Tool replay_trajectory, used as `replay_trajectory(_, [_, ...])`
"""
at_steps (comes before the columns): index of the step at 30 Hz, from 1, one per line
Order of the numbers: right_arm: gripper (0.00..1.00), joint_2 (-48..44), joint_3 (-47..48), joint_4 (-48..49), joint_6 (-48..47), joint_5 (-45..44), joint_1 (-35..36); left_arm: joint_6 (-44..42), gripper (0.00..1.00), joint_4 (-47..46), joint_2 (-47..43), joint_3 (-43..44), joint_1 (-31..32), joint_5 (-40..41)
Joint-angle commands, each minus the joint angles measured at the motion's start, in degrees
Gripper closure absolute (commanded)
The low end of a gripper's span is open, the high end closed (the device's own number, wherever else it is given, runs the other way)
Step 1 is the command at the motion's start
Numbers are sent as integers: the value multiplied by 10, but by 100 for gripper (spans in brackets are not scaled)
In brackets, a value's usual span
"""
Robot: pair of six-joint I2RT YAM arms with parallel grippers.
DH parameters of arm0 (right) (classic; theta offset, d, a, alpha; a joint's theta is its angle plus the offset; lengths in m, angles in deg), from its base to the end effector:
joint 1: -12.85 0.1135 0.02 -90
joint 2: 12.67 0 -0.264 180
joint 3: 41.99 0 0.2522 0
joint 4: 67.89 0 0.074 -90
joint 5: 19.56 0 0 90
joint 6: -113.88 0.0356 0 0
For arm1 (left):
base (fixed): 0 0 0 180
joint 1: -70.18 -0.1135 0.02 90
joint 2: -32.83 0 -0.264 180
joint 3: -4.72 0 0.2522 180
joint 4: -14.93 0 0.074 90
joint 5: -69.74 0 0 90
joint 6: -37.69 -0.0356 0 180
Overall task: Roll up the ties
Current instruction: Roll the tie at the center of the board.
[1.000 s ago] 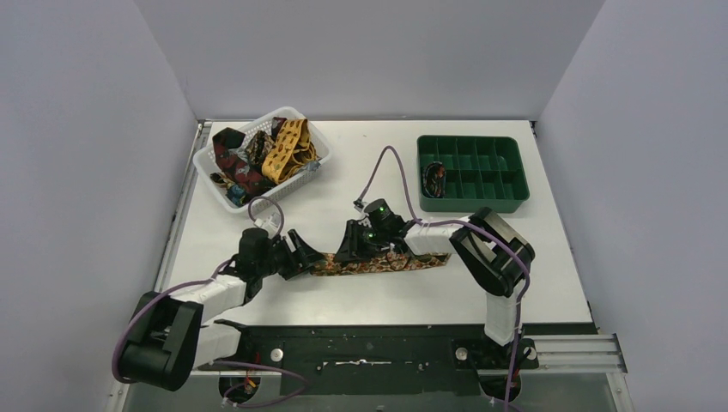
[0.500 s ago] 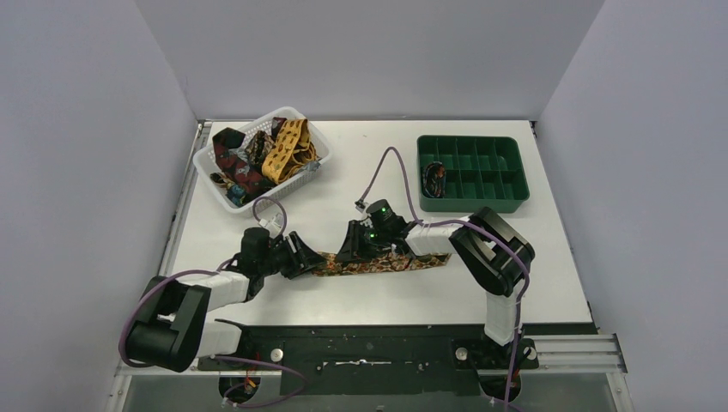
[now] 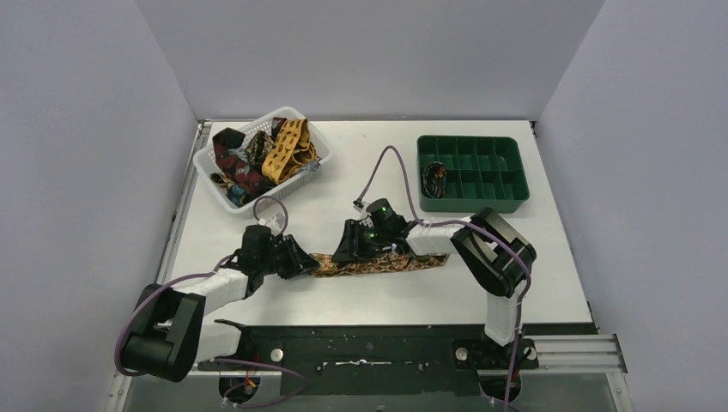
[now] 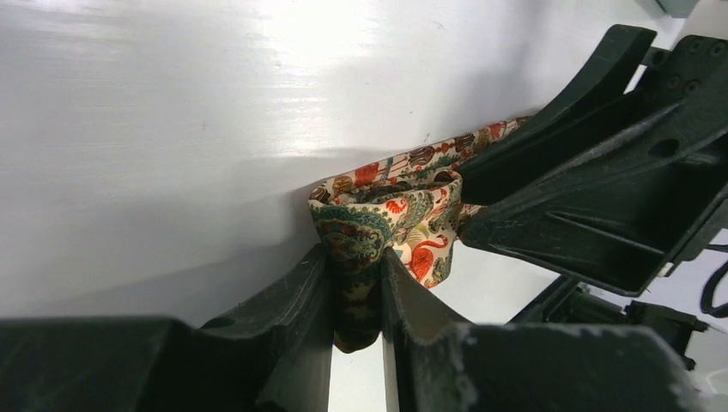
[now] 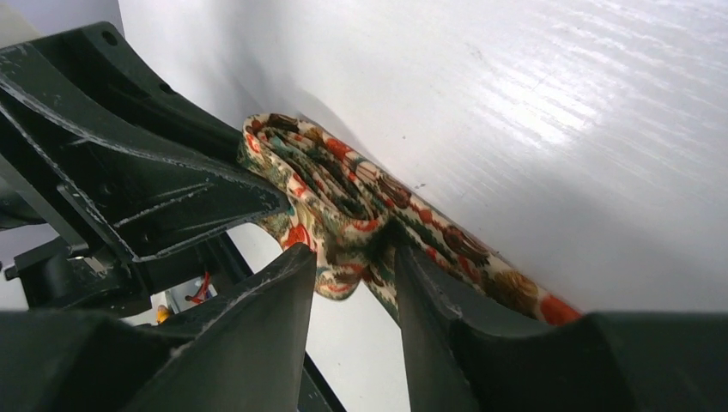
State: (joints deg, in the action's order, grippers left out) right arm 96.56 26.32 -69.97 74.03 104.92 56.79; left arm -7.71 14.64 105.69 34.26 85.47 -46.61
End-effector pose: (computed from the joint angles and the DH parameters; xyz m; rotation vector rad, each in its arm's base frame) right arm 0.2547 0.2734 0.1271 -0.2135 2.6657 1.4038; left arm 0.1917 -0.0688 0.1205 -0.3795 2.4378 -1.0302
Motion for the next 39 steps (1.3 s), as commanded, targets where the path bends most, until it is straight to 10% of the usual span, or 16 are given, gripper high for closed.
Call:
replay_trajectory(1, [57,-52,12,-11,-19,0,-9,-50,84,127,-59,42,1,72])
replay_trajectory(15, [54,-114,-1,-94,-77,-74,-61,-100,85,372,-119,166,69,301])
replay_trajectory(39, [52,-137,-22,-115,-74,-118,-91,-18,87,613,100,391,337,701])
